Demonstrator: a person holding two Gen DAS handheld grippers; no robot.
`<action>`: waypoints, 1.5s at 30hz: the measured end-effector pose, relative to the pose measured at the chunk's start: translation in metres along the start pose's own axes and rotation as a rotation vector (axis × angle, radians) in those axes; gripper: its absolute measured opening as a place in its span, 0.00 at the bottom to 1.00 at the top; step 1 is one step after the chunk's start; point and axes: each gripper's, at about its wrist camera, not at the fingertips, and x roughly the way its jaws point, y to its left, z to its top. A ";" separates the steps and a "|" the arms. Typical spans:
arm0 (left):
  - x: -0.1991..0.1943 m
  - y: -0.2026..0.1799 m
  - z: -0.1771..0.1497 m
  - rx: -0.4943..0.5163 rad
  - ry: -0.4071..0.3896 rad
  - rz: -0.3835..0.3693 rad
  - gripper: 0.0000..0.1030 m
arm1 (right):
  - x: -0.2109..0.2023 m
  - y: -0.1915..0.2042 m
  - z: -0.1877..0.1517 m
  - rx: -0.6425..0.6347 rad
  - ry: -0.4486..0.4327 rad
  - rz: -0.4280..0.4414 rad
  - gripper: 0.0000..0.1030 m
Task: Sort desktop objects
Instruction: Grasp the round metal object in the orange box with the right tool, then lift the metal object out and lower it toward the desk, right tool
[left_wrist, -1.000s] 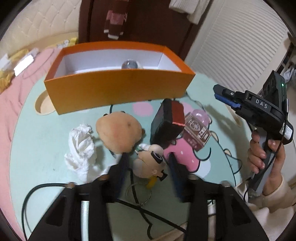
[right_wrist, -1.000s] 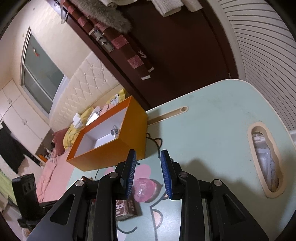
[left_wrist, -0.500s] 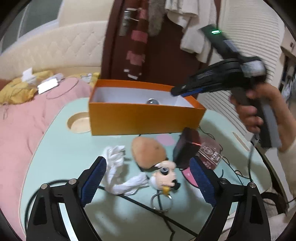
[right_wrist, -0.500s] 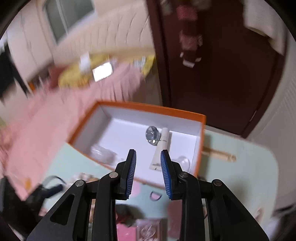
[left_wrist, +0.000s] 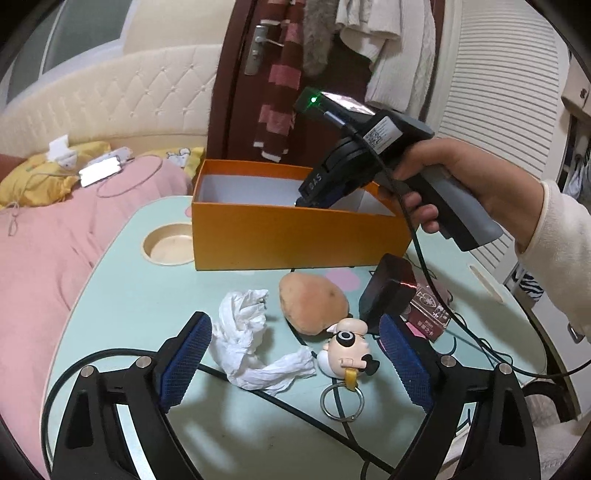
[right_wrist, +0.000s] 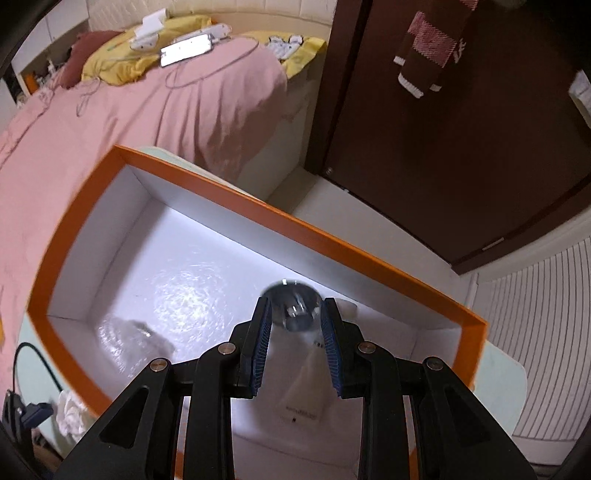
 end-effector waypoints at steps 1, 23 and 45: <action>0.000 0.000 -0.001 -0.006 0.003 -0.003 0.89 | 0.002 0.001 0.000 -0.006 0.007 -0.011 0.28; 0.005 0.006 -0.002 -0.052 0.031 -0.019 0.89 | 0.002 0.016 -0.011 -0.079 -0.058 -0.075 0.26; 0.011 0.014 -0.004 -0.091 0.052 0.015 0.89 | -0.123 -0.018 -0.089 0.105 -0.376 0.186 0.26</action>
